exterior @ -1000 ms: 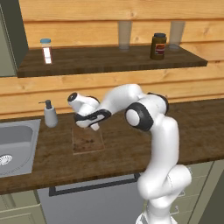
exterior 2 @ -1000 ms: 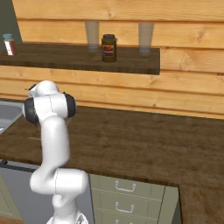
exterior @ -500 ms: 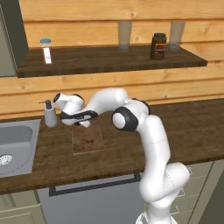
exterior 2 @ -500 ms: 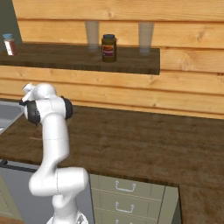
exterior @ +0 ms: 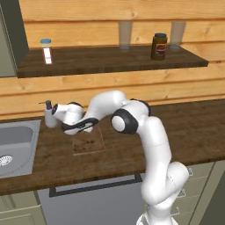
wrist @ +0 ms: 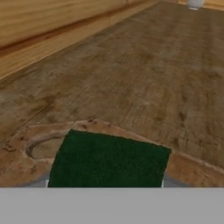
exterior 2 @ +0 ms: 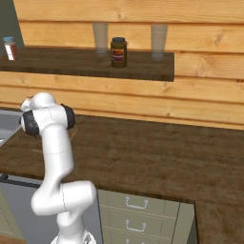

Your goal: Pick up the sponge from the counter and clean the cutting board by briefly scrubbing or pressing down on the cutting board. Once finished, release the sponge.

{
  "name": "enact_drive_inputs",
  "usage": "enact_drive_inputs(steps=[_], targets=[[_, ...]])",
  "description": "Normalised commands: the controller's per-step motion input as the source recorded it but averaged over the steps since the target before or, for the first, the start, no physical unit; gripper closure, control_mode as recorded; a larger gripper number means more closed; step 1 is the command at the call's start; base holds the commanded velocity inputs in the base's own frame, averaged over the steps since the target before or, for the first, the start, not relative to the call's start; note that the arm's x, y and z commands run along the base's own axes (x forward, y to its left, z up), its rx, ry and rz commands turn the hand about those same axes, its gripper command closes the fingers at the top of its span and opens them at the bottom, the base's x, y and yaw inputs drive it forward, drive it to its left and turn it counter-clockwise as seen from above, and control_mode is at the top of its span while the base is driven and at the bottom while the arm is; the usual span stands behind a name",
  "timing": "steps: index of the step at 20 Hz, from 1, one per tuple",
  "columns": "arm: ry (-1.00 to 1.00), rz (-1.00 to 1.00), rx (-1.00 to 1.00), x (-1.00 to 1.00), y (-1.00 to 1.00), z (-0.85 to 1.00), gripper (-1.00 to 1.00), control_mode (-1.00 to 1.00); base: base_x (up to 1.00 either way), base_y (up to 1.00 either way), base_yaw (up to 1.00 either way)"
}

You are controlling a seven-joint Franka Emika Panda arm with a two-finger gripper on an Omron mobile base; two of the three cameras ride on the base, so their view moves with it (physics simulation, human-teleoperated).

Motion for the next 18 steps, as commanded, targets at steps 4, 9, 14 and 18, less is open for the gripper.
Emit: enact_drive_inputs(steps=[4,9,14,18], targets=[[-0.06,0.00,0.00,0.44,0.01,-0.20,1.00,-1.00,0.00,0.00,0.00],[0.13,0.00,0.00,0.11,0.29,0.00,1.00,-1.00,0.00,0.00,0.00],[0.22,0.00,0.00,-0.01,0.37,0.00,1.00,-1.00,0.00,0.00,0.00],[-0.03,0.00,0.00,-0.43,0.20,-0.14,1.00,-1.00,0.00,0.00,0.00]])
